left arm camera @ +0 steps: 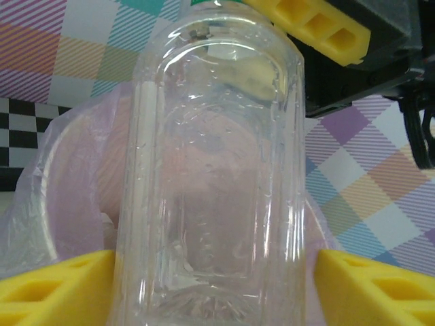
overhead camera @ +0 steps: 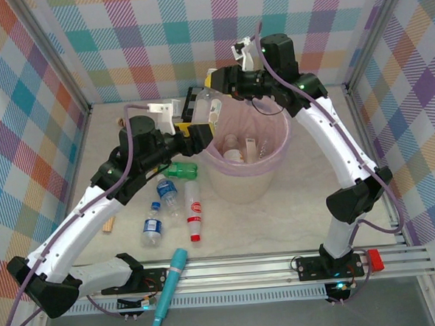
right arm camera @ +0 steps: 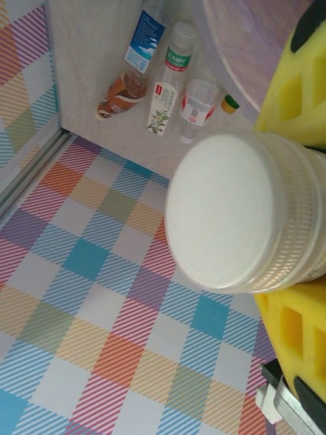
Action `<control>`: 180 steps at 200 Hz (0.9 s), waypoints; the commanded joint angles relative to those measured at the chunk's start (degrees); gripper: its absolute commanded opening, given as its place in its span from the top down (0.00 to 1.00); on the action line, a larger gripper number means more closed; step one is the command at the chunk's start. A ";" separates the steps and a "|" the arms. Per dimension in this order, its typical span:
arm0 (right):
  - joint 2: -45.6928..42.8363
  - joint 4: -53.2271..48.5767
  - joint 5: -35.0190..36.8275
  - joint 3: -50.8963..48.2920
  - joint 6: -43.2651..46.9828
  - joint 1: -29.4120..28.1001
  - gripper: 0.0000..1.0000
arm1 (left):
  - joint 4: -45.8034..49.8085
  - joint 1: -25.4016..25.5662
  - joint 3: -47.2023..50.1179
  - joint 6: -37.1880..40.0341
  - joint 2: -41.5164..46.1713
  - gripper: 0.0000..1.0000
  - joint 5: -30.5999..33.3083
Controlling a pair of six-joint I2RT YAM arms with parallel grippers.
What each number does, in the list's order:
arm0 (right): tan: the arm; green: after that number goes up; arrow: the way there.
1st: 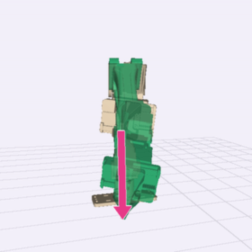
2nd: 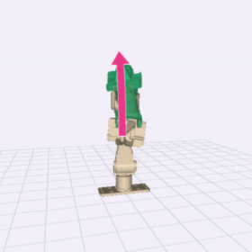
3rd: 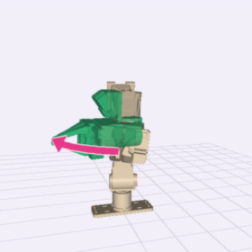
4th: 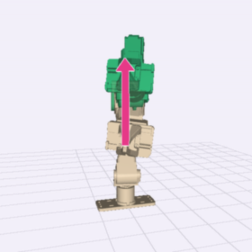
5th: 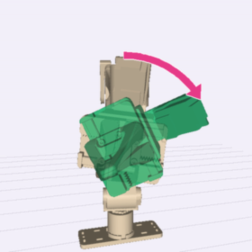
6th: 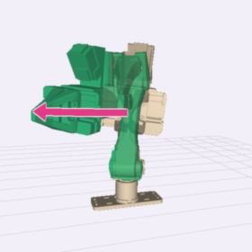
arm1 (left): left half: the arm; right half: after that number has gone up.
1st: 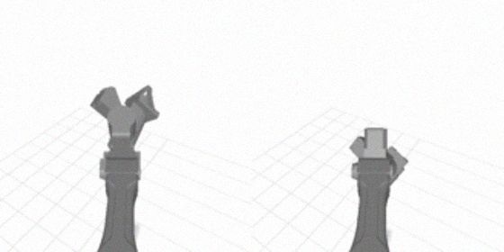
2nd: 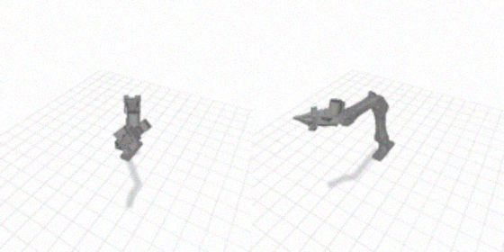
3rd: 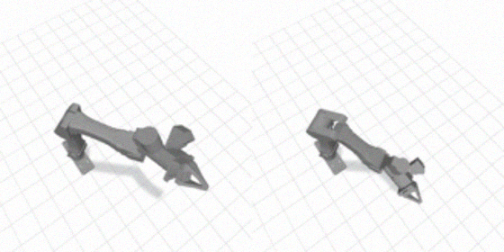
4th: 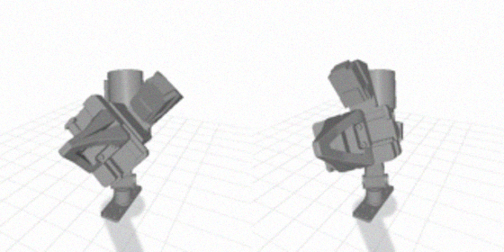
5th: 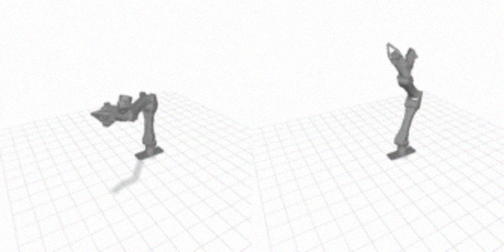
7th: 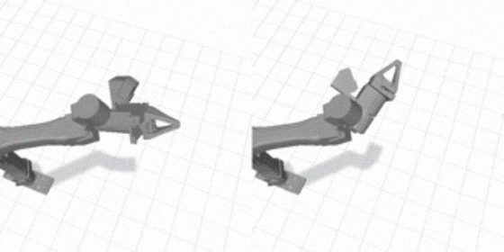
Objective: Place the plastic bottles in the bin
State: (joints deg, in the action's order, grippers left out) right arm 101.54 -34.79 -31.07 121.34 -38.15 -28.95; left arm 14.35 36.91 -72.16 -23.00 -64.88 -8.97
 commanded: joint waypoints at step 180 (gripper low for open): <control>-6.26 -30.03 24.44 -1.79 28.50 7.43 0.64 | 44.40 -15.72 6.73 -6.45 8.32 0.06 11.74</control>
State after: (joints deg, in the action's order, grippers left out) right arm 96.05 -59.55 -11.40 122.69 -13.82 -20.86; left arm 53.32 21.78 -68.01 -27.51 -56.62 1.63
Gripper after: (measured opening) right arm 0.382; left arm 0.941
